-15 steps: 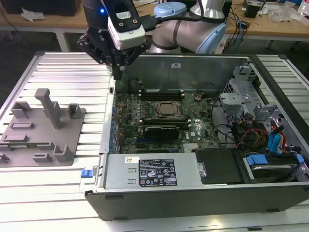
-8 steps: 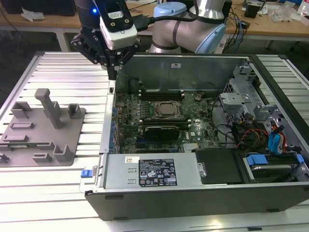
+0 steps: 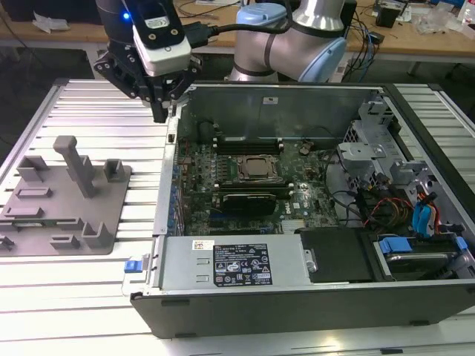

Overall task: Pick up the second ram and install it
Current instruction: 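Reach for the second ram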

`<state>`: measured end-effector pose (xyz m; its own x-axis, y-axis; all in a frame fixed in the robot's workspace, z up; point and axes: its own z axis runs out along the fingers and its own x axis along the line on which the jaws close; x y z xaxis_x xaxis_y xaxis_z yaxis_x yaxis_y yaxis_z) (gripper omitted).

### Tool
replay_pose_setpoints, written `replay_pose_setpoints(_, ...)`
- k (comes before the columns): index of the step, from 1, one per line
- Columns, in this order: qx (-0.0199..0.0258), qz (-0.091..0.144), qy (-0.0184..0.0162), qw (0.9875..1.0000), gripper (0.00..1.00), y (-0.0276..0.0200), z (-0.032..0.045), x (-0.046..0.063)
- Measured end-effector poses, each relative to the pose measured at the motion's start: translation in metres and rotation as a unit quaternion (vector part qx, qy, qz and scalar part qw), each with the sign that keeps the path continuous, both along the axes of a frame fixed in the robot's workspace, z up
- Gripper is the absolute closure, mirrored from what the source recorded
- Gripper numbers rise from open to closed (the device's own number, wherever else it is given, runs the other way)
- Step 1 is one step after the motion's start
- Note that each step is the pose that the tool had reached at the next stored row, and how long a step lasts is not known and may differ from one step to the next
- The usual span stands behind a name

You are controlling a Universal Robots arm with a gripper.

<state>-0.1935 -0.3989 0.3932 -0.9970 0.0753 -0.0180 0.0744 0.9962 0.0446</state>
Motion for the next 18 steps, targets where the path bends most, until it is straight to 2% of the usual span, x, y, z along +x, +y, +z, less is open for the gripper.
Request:
replay_pose_setpoints(4,0.0000,0.000,0.0000,1.0000,0.92,0.0000,-0.0001,-0.014)
replay_pose_setpoints(6,0.0000,0.000,0.0000,1.0000,0.92,0.0000,-0.0001,-0.025)
replay_pose_setpoints(15,0.0000,0.000,0.0000,1.0000,0.92,0.0000,-0.0005,-0.062)
replay_pose_setpoints(18,0.0000,0.000,0.0000,1.0000,0.92,0.0000,-0.0023,-0.084)
